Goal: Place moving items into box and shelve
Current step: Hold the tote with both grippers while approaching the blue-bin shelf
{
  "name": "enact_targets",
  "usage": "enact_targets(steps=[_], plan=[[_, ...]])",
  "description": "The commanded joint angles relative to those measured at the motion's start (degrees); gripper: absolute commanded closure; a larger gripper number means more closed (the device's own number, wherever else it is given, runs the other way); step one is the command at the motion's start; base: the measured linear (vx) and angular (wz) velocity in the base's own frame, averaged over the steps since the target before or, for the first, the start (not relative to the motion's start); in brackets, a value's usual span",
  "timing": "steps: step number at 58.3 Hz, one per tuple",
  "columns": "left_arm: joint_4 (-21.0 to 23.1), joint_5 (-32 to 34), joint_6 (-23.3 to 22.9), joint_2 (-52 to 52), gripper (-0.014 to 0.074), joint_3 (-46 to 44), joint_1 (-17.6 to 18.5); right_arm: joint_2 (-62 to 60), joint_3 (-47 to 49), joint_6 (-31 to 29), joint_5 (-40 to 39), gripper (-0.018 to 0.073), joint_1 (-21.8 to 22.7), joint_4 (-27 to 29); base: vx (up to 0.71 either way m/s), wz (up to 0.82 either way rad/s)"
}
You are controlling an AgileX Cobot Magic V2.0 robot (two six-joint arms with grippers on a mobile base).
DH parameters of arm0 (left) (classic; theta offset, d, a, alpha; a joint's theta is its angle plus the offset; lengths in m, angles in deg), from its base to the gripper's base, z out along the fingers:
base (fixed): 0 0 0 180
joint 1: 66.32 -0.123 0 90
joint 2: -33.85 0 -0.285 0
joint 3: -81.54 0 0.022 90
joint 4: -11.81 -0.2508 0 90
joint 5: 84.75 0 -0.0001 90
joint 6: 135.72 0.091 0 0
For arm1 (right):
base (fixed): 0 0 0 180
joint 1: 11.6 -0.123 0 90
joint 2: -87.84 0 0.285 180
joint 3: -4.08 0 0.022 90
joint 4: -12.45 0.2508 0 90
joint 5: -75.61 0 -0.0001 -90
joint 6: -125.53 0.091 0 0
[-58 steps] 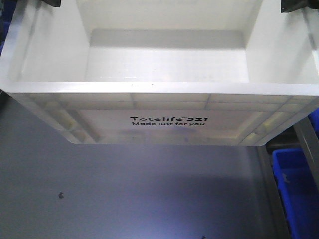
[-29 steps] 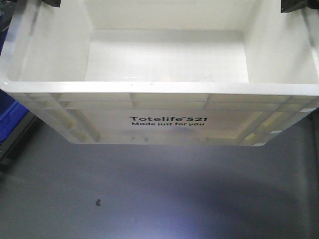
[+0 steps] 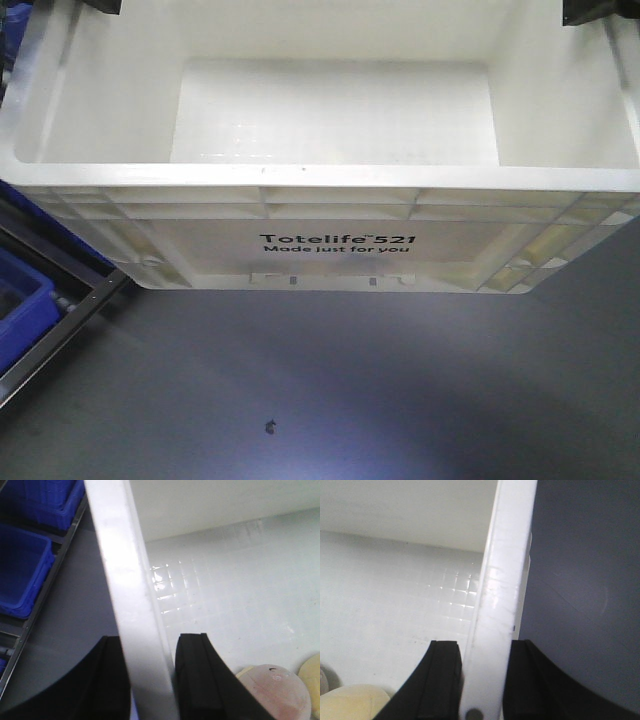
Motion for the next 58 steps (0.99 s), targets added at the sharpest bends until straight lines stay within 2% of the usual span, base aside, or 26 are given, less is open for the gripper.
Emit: enact_targets(steps=[1, 38, 58], plan=[[0.1, 7.6, 1.5, -2.8, 0.0597, -2.4, 0.4, -2.5, 2.4, -0.9, -7.9, 0.0564, 0.2, 1.1, 0.22, 0.60], [0.1, 7.6, 1.5, -2.8, 0.0597, -2.4, 0.4, -2.5, 2.4, -0.9, -7.9, 0.0564, 0.2, 1.1, 0.18, 0.63], [0.1, 7.6, 1.5, -2.8, 0.0597, -2.4, 0.4, -2.5, 2.4, -0.9, -7.9, 0.0564, 0.2, 1.1, 0.15, 0.44]])
